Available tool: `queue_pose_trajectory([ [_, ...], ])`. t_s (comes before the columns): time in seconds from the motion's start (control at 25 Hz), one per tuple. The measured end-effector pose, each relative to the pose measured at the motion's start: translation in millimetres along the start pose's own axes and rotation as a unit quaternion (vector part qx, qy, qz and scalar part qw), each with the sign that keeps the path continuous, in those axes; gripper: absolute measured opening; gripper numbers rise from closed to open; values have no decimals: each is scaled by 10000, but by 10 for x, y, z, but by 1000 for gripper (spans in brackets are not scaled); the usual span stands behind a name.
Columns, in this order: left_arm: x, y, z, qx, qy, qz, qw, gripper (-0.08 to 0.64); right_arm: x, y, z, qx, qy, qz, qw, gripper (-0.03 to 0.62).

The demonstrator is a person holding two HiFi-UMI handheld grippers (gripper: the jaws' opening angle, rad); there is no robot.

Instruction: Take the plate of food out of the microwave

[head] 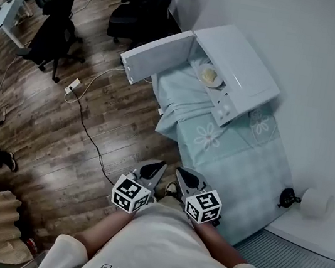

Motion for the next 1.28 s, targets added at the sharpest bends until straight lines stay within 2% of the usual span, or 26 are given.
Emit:
queue_pose_trajectory([
  [0.2,45,265,202,25,-154,114,9998,3,43,134,-291,14,113,128,9999,14],
  [0.44,90,680,421,130,-160,223,9995,3,91,60,-528,-523,188,-87,9984,14],
  [0.56,209,796,367,133,-161,294,9993,3,140,-56,-640,-569,276,-129,9979,14],
  [0.76,502,1059,-29,42,7,247,9997,3,176,-449,-991,-556,309,-285,9976,14],
  [0.88,822,1242,-403,-8,173,143,9997,3,242,-808,-1287,-580,343,-314,9972,14],
  [0.96,1061,1339,-672,-54,294,110,9995,3,296,-1065,-1475,-584,365,-492,9964,14],
  [1.2,1682,1613,-1456,-491,675,-310,9960,3,514,-1753,-1924,-676,273,-792,9942,14],
  [1.28,1843,1739,-1649,-555,708,-317,9954,3,551,-1965,-1983,-833,309,-847,9924,14],
])
Point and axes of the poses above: the fingertips, and each gripper's own axes: z backward along the fingers, y to its left, x out of its top, the point moved 4 cm from there along z, backward along the fingers, and after that the axes turned 14 degrees about z, right-handed, at the moved point
